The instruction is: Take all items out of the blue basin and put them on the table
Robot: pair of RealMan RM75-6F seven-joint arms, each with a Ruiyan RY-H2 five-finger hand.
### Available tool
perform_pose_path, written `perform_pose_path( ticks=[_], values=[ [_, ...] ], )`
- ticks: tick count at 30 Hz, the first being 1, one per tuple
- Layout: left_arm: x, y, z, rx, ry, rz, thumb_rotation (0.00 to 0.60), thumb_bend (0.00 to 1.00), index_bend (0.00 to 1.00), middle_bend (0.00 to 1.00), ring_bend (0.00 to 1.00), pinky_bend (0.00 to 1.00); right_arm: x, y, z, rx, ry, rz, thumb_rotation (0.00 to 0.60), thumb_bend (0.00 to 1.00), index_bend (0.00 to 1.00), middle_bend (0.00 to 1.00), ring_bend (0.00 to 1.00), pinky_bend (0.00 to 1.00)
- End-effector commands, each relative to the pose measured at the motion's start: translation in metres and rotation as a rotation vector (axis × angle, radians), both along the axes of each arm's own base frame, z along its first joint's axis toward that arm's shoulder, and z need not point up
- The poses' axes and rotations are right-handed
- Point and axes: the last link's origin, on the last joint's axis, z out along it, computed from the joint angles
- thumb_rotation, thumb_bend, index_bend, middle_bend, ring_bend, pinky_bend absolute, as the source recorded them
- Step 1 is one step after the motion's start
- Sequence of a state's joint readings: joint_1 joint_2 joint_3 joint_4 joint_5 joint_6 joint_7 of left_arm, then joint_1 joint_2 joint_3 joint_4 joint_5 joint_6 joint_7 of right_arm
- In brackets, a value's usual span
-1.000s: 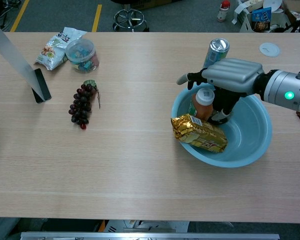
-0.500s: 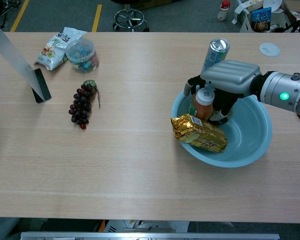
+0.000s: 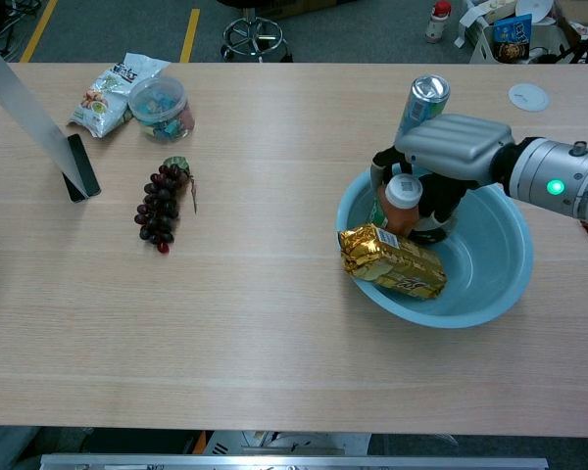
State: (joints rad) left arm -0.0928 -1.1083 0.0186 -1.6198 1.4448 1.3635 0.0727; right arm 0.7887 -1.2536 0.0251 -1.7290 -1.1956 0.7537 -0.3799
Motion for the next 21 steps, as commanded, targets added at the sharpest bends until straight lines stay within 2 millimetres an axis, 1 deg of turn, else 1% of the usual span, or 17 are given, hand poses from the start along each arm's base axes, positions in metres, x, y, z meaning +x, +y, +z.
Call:
perform_pose_path(
  ticks=[1, 5, 8, 16, 21],
  values=[
    [-0.0008, 0.0003, 0.0003, 0.000, -0.001, 0.002, 0.600, 0.27, 0.31, 0.31, 0.25, 0.32, 0.0015, -0.0006, -0.0012, -0.008, -0.004, -0.003, 0.600, 0.22, 0.45, 0.45, 0.45, 0.65],
    [-0.0019, 0.0003, 0.0015, 0.001, 0.001, 0.003, 0.600, 0.27, 0.31, 0.31, 0.25, 0.32, 0.0041, -0.0022, -0.0031, -0.026, -0.013, -0.012, 0.600, 0.28, 0.52, 0.50, 0.52, 0.71],
    [-0.0030, -0.0002, 0.0017, 0.000, 0.000, 0.005, 0.600, 0.27, 0.31, 0.31, 0.25, 0.32, 0.0053, -0.0019, -0.0044, -0.031, -0.017, -0.018, 0.600, 0.29, 0.55, 0.53, 0.57, 0.74],
    [-0.0048, -0.0008, 0.0013, -0.005, 0.001, 0.012, 0.600, 0.27, 0.31, 0.31, 0.25, 0.32, 0.0049, -0.0004, -0.0049, -0.030, -0.014, -0.023, 0.600, 0.29, 0.57, 0.54, 0.59, 0.76],
    [-0.0043, -0.0007, 0.0016, -0.005, 0.003, 0.009, 0.600, 0.27, 0.31, 0.31, 0.25, 0.32, 0.0060, -0.0011, -0.0004, -0.045, -0.039, -0.030, 0.600, 0.30, 0.58, 0.56, 0.61, 0.77]
  ],
)
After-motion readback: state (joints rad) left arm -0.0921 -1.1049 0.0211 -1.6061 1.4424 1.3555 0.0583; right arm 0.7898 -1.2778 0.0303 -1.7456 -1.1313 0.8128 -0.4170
